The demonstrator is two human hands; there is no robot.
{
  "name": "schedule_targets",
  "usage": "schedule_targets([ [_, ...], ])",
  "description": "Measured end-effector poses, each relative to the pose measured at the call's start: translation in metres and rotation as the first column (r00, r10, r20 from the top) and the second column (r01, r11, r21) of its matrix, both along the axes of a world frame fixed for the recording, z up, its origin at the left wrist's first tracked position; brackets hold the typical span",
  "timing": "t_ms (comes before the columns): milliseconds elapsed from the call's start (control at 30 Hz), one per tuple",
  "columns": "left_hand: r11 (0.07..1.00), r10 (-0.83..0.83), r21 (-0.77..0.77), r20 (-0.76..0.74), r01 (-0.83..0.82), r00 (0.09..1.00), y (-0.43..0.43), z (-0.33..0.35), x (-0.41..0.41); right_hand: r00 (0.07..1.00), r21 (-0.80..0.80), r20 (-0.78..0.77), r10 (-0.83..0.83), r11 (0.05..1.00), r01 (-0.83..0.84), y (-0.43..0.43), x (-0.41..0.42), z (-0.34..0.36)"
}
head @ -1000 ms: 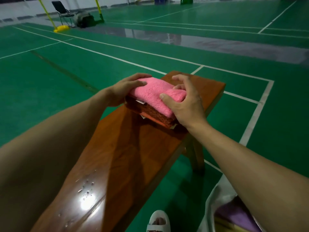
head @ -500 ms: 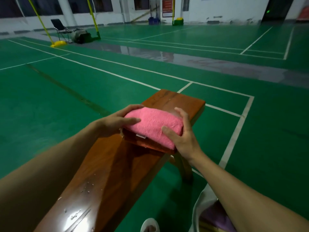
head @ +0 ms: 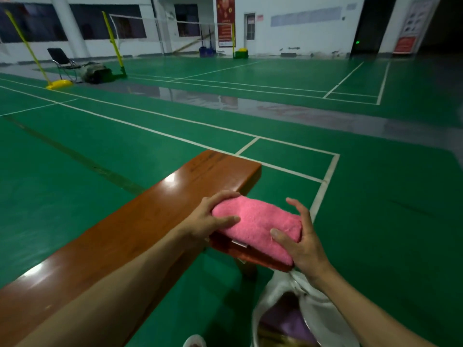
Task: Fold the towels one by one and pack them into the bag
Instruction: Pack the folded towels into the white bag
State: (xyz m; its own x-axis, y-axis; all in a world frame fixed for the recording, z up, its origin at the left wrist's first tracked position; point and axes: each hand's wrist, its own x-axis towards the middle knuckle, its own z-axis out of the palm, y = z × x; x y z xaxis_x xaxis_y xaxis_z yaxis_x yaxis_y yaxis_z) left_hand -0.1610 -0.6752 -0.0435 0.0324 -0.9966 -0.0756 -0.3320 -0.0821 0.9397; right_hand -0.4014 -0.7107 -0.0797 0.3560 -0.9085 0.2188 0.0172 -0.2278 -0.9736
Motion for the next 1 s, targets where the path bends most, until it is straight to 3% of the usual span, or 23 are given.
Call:
schedule_targets([
  [200,1.000,-0.031,-0.004,-0.018,0.031,0.999,-0.014,-0.062,-0.082,0.992,0.037,-0.096,-0.087,0.995,0.091,-0.006,-0.080,-0.043],
  [533,0.986,-0.080,0.145,-0.060,0.088,0.995,-0.005,-0.217,-0.146,0.951,0.170,-0.307,-0.030,0.982,0.085,0.005,-0.147,-0.159],
  [767,0.958,-0.046,0.270,-0.174,0.093,0.984,0.019,-0.297,-0.165,0.891,0.272,-0.448,0.073,0.960,0.058,0.017,-0.164,-0.220],
  [1000,0.939,0.063,0.342,-0.279,0.037,0.958,0.014,-0.325,-0.150,0.868,0.314,-0.484,0.114,0.948,0.051,0.012,-0.140,-0.255],
])
